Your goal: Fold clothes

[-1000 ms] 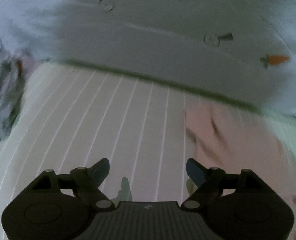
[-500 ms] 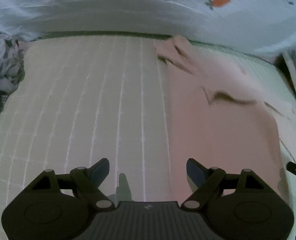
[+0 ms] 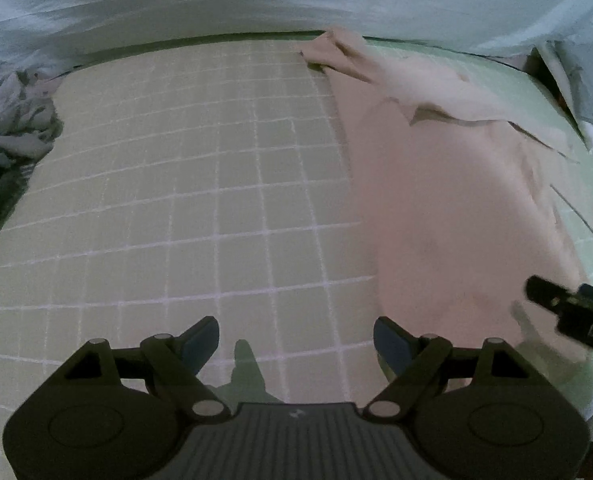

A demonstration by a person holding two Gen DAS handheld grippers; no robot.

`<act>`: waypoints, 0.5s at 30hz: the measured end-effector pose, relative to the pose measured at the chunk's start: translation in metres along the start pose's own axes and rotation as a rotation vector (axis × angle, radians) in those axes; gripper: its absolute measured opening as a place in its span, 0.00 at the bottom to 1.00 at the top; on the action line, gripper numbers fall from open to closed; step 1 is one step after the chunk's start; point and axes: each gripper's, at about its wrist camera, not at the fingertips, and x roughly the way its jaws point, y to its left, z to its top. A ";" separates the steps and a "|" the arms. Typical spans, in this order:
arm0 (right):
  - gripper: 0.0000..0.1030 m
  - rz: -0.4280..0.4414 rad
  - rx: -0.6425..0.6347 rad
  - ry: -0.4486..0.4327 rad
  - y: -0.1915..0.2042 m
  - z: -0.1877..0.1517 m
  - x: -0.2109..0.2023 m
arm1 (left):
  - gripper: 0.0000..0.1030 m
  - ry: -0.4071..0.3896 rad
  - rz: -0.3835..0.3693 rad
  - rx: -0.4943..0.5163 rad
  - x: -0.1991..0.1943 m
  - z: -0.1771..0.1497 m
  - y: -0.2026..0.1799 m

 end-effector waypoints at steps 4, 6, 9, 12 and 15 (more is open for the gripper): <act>0.64 0.097 -0.027 0.019 0.032 -0.016 -0.006 | 0.83 0.008 0.005 0.005 -0.004 -0.007 0.021; 0.44 0.140 -0.017 0.040 0.043 -0.021 -0.006 | 0.83 0.009 0.007 0.010 -0.006 -0.010 0.032; 0.29 0.122 0.001 0.066 0.055 -0.029 -0.001 | 0.83 0.005 0.006 0.013 -0.009 -0.013 0.049; 0.04 0.102 0.030 0.076 0.060 -0.035 0.002 | 0.83 0.002 0.002 0.003 -0.011 -0.016 0.066; 0.02 0.077 0.041 0.048 0.065 -0.037 -0.007 | 0.83 0.007 -0.011 -0.021 -0.009 -0.015 0.080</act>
